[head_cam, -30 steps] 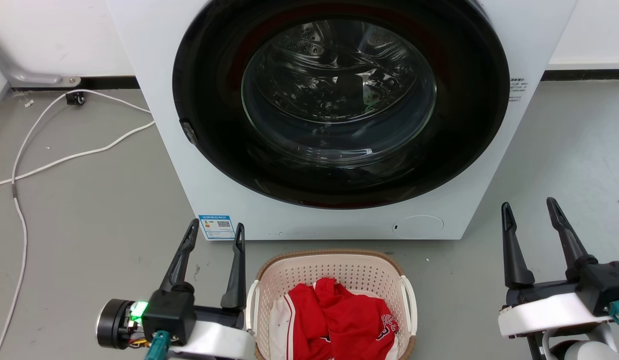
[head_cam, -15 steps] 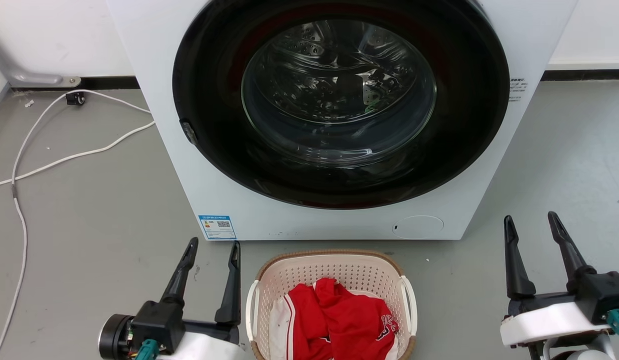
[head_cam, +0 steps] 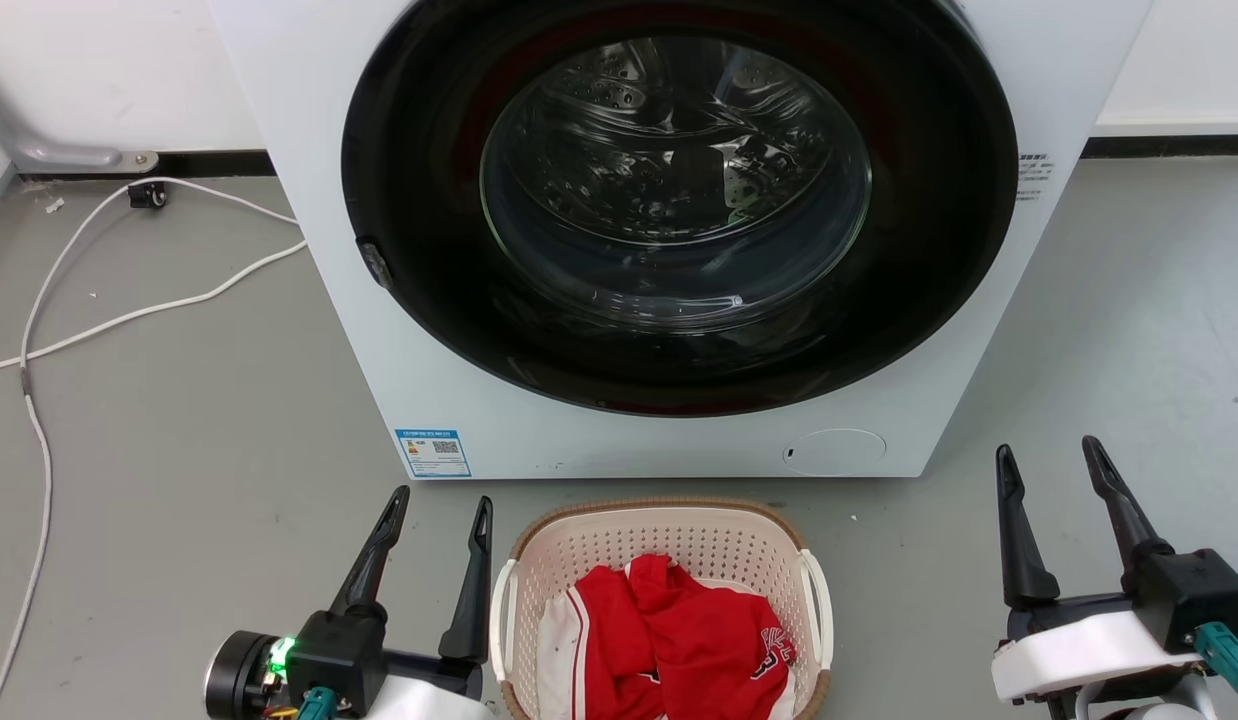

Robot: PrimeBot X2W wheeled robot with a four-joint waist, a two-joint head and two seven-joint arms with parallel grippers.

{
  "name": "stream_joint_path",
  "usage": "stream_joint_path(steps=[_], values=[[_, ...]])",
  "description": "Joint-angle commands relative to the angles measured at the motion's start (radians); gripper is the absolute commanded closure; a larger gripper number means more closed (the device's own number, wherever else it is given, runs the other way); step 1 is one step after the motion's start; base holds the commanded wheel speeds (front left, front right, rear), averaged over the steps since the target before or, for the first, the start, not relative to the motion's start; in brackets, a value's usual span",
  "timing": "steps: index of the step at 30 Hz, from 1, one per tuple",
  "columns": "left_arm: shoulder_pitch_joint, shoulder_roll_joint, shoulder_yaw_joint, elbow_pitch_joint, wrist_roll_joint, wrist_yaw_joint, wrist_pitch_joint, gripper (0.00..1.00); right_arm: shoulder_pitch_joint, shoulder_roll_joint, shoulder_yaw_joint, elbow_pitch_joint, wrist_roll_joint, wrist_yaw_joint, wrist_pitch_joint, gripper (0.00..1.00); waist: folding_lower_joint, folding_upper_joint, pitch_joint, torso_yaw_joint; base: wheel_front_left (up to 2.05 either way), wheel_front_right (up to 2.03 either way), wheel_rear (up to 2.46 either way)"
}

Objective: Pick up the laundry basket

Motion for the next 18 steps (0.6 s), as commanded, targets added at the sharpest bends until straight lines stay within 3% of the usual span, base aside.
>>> stream_joint_path(steps=[1, 18], values=[[0.006, -0.004, 0.005, 0.002, 0.010, -0.007, -0.003, 0.00, -0.012, 0.002, 0.001, 0.004, 0.004, 0.000, -0.002, 0.00, 0.0000, 0.0000, -0.001, 0.000, 0.00, 0.00, 0.00], [0.018, -0.025, 0.032, 0.001, 0.039, -0.026, -0.003, 0.00, -0.009, 0.002, 0.007, 0.011, 0.004, 0.000, -0.002, 0.00, 0.0000, 0.0000, -0.010, -0.002, 0.00, 0.00, 0.00]])
